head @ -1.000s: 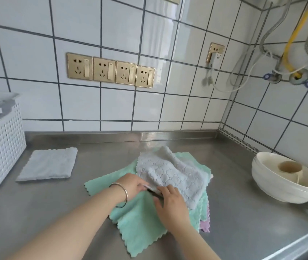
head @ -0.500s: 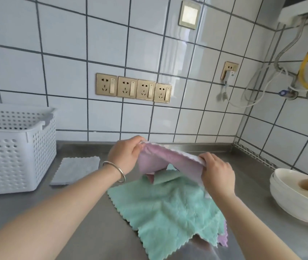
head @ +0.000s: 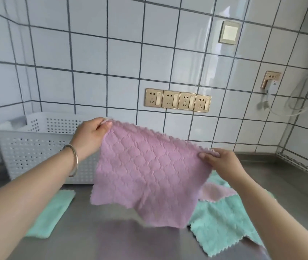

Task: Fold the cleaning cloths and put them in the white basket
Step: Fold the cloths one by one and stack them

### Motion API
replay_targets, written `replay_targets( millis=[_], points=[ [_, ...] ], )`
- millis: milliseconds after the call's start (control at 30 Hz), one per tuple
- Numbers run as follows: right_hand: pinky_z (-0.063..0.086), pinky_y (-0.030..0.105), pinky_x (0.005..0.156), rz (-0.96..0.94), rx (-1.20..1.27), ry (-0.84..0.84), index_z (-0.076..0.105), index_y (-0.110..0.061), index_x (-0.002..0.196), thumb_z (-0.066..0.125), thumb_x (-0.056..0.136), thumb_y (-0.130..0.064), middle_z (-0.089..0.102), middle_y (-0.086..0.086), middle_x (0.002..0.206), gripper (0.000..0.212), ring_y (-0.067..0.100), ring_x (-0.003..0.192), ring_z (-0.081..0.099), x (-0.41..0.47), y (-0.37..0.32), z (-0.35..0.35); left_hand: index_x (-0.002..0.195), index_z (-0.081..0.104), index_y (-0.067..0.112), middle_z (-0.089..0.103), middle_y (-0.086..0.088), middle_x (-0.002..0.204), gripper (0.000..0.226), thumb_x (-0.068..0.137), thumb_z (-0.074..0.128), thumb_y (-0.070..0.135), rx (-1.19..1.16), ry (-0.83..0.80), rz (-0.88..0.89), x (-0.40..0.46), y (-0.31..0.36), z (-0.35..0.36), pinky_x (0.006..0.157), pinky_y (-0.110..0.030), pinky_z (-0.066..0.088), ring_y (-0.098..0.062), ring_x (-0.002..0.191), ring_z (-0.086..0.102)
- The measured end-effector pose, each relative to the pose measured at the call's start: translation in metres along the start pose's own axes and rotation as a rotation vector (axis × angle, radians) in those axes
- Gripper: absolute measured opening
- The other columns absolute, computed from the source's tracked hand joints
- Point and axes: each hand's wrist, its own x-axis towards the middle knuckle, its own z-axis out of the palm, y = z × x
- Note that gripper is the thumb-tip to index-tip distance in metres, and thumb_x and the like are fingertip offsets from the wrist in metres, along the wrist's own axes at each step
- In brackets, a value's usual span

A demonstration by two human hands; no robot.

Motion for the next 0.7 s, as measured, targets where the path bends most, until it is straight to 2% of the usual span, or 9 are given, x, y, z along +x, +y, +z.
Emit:
replay_targets(
  millis=[67, 133, 167, 233, 333, 433, 500, 600, 700],
  points=[
    [0.036, 0.021, 0.052, 0.079, 0.083, -0.003, 0.066, -0.003, 0.077, 0.070, 0.082, -0.017, 0.054, 0.005, 0.067, 0.016, 0.014, 0.063, 0.044, -0.001, -0.001, 0.027, 0.063, 0.051, 0.021, 0.052, 0.001, 0.062, 0.033, 0.095, 0.047, 0.027, 0.019, -0.067, -0.085, -0.002, -0.018, -0.004, 0.058, -0.025, 0.033, -0.019, 0.071, 0.048],
    [0.039, 0.025, 0.058, 0.129, 0.144, 0.004, 0.065, -0.009, 0.084, 0.067, 0.085, -0.018, 0.058, 0.007, 0.075, 0.009, 0.015, 0.066, 0.049, -0.001, -0.004, 0.052, 0.077, 0.064, 0.010, 0.064, -0.010, 0.077, 0.030, 0.095, 0.047, 0.026, 0.045, -0.090, -0.155, 0.001, -0.034, -0.008, 0.067, -0.028, 0.040, -0.024, 0.081, 0.056],
    [0.039, 0.025, 0.059, 0.145, 0.164, 0.012, 0.064, -0.010, 0.084, 0.065, 0.086, -0.019, 0.058, 0.009, 0.079, 0.009, 0.015, 0.066, 0.049, 0.001, -0.007, 0.061, 0.077, 0.063, 0.006, 0.063, -0.017, 0.078, 0.031, 0.095, 0.047, 0.026, 0.051, -0.080, -0.179, 0.004, -0.041, -0.012, 0.068, -0.030, 0.040, -0.027, 0.080, 0.056],
    [0.042, 0.028, 0.068, 0.125, 0.191, 0.061, 0.063, -0.013, 0.084, 0.062, 0.088, -0.020, 0.061, 0.010, 0.085, 0.009, 0.018, 0.075, 0.053, 0.004, -0.019, 0.066, 0.066, 0.052, 0.010, 0.053, -0.015, 0.068, 0.033, 0.095, 0.047, 0.027, 0.008, -0.062, -0.201, 0.011, -0.048, -0.023, 0.063, -0.030, 0.036, -0.023, 0.071, 0.051],
    [0.049, 0.036, 0.086, 0.015, 0.273, 0.095, 0.064, -0.018, 0.086, 0.059, 0.090, -0.021, 0.065, 0.010, 0.091, 0.007, 0.018, 0.085, 0.059, -0.010, -0.046, 0.056, 0.071, 0.056, 0.014, 0.059, -0.009, 0.073, 0.029, 0.096, 0.044, 0.022, -0.275, -0.045, -0.191, 0.005, -0.042, -0.051, 0.068, -0.026, 0.051, -0.018, 0.065, 0.058],
    [0.045, 0.011, 0.063, -0.117, 0.207, 0.043, 0.062, -0.015, 0.081, 0.054, 0.093, -0.018, 0.062, 0.001, 0.074, 0.014, -0.002, 0.061, 0.055, -0.045, -0.052, 0.043, 0.089, 0.063, 0.009, 0.069, 0.004, 0.080, 0.023, 0.097, 0.042, 0.016, -0.400, -0.123, -0.146, -0.033, -0.041, -0.074, 0.070, -0.010, 0.054, 0.001, 0.072, 0.066],
    [0.038, 0.008, 0.054, -0.135, 0.125, -0.028, 0.061, -0.016, 0.069, 0.055, 0.092, -0.016, 0.059, -0.012, 0.058, 0.024, -0.004, 0.051, 0.048, -0.067, -0.033, 0.041, 0.095, 0.063, 0.004, 0.071, 0.006, 0.080, 0.022, 0.093, 0.051, 0.022, -0.452, -0.251, -0.168, -0.068, -0.057, -0.080, 0.071, -0.008, 0.053, 0.002, 0.075, 0.067],
    [0.030, 0.011, 0.044, -0.068, 0.036, -0.252, 0.051, -0.012, 0.056, 0.056, 0.091, -0.010, 0.043, -0.013, 0.039, 0.035, 0.000, 0.040, 0.038, -0.103, 0.011, 0.050, 0.086, 0.062, 0.001, 0.069, 0.007, 0.074, 0.075, 0.054, 0.072, 0.068, -0.485, -0.427, -0.296, -0.123, -0.087, -0.079, 0.070, -0.010, 0.052, 0.002, 0.074, 0.063],
    [0.023, 0.016, 0.045, 0.033, 0.019, -0.422, 0.043, -0.018, 0.050, 0.058, 0.089, -0.005, 0.036, -0.008, 0.047, 0.044, 0.002, 0.046, 0.029, -0.138, 0.051, 0.061, 0.077, 0.059, -0.003, 0.060, 0.006, 0.069, 0.088, 0.047, 0.066, 0.080, -0.382, -0.583, -0.363, -0.169, -0.113, -0.071, 0.069, -0.012, 0.048, -0.003, 0.070, 0.055]
  ],
)
